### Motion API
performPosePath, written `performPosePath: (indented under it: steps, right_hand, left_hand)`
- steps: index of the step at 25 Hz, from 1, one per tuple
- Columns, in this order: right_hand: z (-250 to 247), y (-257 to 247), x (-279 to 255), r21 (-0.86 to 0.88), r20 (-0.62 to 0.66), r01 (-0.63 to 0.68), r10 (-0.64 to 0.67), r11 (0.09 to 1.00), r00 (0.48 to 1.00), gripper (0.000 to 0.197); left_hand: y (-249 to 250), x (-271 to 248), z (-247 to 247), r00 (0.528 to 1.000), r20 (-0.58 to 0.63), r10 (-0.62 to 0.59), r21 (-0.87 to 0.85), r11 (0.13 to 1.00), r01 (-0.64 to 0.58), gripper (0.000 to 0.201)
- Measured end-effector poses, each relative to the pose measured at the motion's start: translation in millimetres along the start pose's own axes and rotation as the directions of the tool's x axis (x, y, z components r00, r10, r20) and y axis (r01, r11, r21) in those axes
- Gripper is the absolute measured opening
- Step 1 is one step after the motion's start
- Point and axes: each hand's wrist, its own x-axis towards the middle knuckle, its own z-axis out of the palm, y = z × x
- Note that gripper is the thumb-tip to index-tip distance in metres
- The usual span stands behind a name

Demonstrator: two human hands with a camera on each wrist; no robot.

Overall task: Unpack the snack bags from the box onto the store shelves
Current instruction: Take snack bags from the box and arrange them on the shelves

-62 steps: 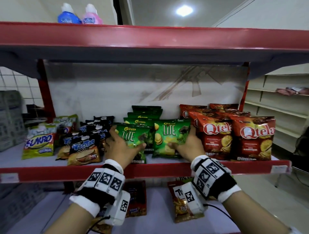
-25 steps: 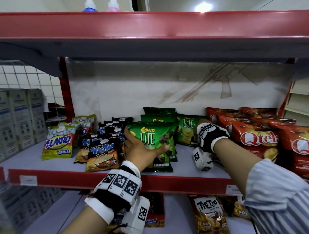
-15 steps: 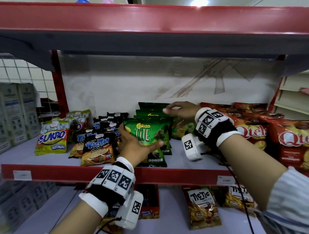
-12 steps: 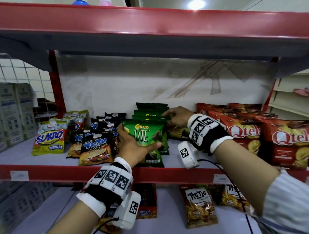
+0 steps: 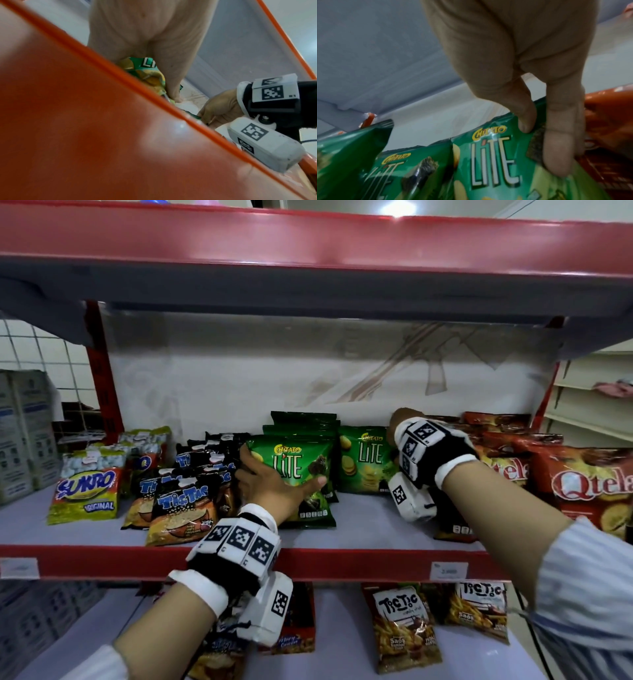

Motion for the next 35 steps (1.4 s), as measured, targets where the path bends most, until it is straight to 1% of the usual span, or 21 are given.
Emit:
performPosePath:
  steps: [3,6,7,9,10,12,14,16,17,18,19,21,23,24,26,28,29,32,35]
  right_hand:
    - [19.6,-9.3,13.7,0.035,-0.029,0.013,-0.012,0.999,0.999,0.031]
    - [30.6,-12.6,23.7,0.075,-0.042,-0.021,0.024,0.997,0.999,0.030]
    - [30.9,-12.9,25.3,0.071,-0.040,-0.027,0.030,0.997,0.999,0.028]
    - [27.9,-13.3,27.2,0.025,-0.029,-0.037,0.037,0.999,0.999,0.011]
    - [24.9,-14.2,26.0,0.007,-0.027,-0.040,0.041,0.999,0.999,0.010]
    - [18.8,-17.6,21.5,-0.007,-0.056,-0.040,0.039,0.999,0.998,0.022]
    - [11.2,-20.9,16.2,0.023,-0.088,-0.055,0.056,0.998,0.995,0.021]
    - [2.5,-23.2,10.0,0.069,-0.103,-0.054,0.061,0.996,0.993,0.008]
    - [-1.0,-24.1,6.8,0.112,-0.109,-0.030,0.042,0.993,0.993,0.014]
    - [-3.4,-25.2,1.2,0.174,-0.117,0.008,0.013,0.985,0.993,0.023]
    - [-4.9,-26.4,-7.3,0.267,-0.143,0.053,-0.015,0.962,0.990,0.025]
    - [-3.8,-31.1,-30.4,0.428,-0.230,0.140,-0.042,0.893,0.972,0.015]
    - [2.0,-36.0,-53.6,0.538,-0.281,0.182,-0.029,0.823,0.959,0.008]
    - [5.2,-38.4,-66.7,0.581,-0.296,0.199,-0.023,0.789,0.955,0.008]
    - [11.0,-43.0,-94.9,0.629,-0.345,0.233,-0.002,0.741,0.939,0.007]
    - [19.8,-44.3,-121.5,0.667,-0.371,0.237,0.039,0.706,0.928,0.003]
    - [26.3,-43.4,-135.1,0.692,-0.376,0.229,0.071,0.685,0.924,0.003]
    - [54.8,-35.6,-174.9,0.749,-0.389,0.207,0.164,0.629,0.906,0.001]
    - [90.7,-19.3,-214.7,0.801,-0.344,0.158,0.228,0.578,0.911,0.003]
  left_hand:
    - [3.2,6.6,9.0,1.000,0.016,-0.021,0.042,0.999,0.020,0.140]
    - [3.6,10.8,12.6,0.995,0.063,-0.072,0.067,0.995,0.067,0.142]
    - [3.6,11.5,12.8,0.994,0.074,-0.078,0.069,0.995,0.073,0.143]
    - [4.1,12.3,12.4,0.993,0.089,-0.082,0.078,0.994,0.075,0.145]
    - [4.2,12.3,12.0,0.992,0.095,-0.084,0.086,0.993,0.076,0.148]
    - [5.0,12.0,10.2,0.991,0.103,-0.085,0.101,0.992,0.075,0.152]
    - [5.8,10.6,7.4,0.992,0.100,-0.073,0.106,0.992,0.062,0.154]
    - [5.7,6.4,2.6,0.996,0.089,-0.023,0.079,0.997,0.016,0.152]
    - [5.3,3.3,-0.2,0.997,0.077,0.023,0.060,0.998,-0.028,0.149]
    - [4.9,-0.7,-3.0,0.995,0.056,0.081,0.042,0.996,-0.084,0.143]
    - [4.1,-5.4,-6.2,0.989,0.031,0.147,0.031,0.988,-0.148,0.132]
    - [4.0,-13.5,-12.7,0.965,-0.012,0.262,0.041,0.965,-0.261,0.101]
    - [5.4,-19.2,-19.3,0.944,-0.033,0.328,0.079,0.942,-0.325,0.064]
    - [5.9,-22.6,-23.3,0.934,-0.028,0.355,0.085,0.932,-0.352,0.049]
    - [4.4,-31.0,-30.8,0.909,-0.016,0.416,0.011,0.910,-0.415,0.029]
    - [-0.1,-44.4,-36.5,0.894,0.001,0.448,-0.144,0.885,-0.443,0.016]
    - [-3.4,-52.8,-37.3,0.890,0.017,0.456,-0.196,0.874,-0.444,0.013]
    - [-21.9,-80.6,-28.9,0.894,0.058,0.444,-0.279,0.867,-0.413,0.007]
    - [-50.2,-114.9,-9.5,0.910,0.106,0.400,-0.352,0.871,-0.342,0.004]
